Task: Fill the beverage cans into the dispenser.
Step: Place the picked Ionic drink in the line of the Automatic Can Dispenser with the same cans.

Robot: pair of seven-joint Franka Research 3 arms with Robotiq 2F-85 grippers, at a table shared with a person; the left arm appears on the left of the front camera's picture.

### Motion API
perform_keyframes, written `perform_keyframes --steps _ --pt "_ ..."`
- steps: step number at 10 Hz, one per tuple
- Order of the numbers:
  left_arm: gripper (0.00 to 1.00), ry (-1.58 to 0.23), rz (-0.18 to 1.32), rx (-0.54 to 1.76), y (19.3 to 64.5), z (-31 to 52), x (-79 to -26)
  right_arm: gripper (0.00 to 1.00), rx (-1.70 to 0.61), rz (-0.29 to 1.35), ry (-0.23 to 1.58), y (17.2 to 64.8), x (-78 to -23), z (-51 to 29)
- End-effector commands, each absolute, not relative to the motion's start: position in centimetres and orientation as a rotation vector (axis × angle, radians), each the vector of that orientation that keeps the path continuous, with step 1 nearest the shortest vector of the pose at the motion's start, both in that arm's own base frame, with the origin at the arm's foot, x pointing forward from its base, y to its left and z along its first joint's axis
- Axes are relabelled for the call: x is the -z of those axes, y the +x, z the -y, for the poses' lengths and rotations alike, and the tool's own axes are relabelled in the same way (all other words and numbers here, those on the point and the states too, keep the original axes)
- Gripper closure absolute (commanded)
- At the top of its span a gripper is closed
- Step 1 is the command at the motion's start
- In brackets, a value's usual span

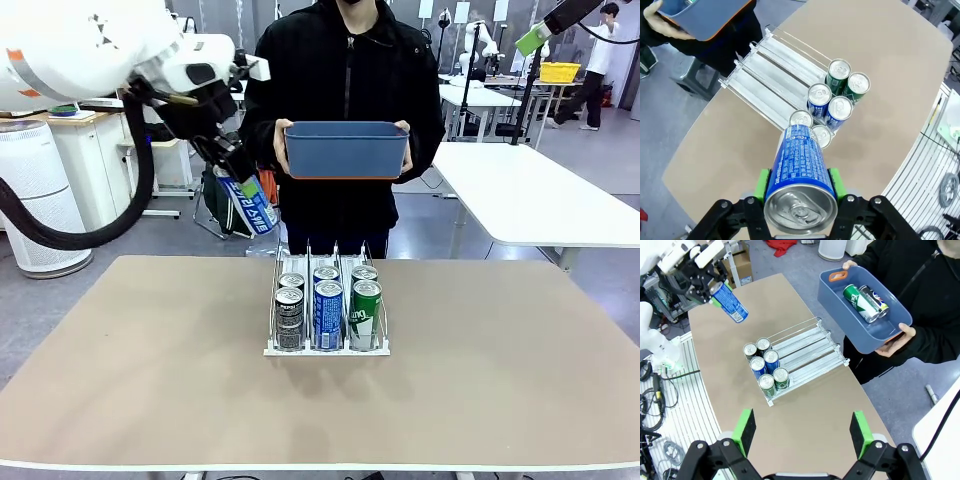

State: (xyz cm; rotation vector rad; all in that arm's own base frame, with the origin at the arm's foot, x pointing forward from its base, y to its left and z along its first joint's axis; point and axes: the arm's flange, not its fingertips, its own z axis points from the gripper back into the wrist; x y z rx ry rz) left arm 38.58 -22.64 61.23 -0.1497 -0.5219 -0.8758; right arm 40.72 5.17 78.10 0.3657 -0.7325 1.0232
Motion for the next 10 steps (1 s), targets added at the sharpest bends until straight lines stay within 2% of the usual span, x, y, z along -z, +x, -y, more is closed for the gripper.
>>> perform_keyframes --steps 1,5,9,10 --pt "0.43 -0.018 0.543 0.792 36.6 24.7 -60.6 0.0 -1.025 0.734 0.377 40.8 -78.1 -5.2" --pt "0.43 -0.014 0.51 0.838 32.5 29.9 -57.4 0.0 -1.025 0.734 0.377 40.8 -78.1 -5.2" --pt "0.43 -0.112 0.464 0.876 31.2 33.1 -54.1 0.0 -1.025 0.734 0.377 40.8 -78.1 -5.2" --pt "0.43 -0.202 0.422 0.956 31.2 33.2 -54.3 0.0 -1.025 0.734 0.377 40.8 -78.1 -5.2"
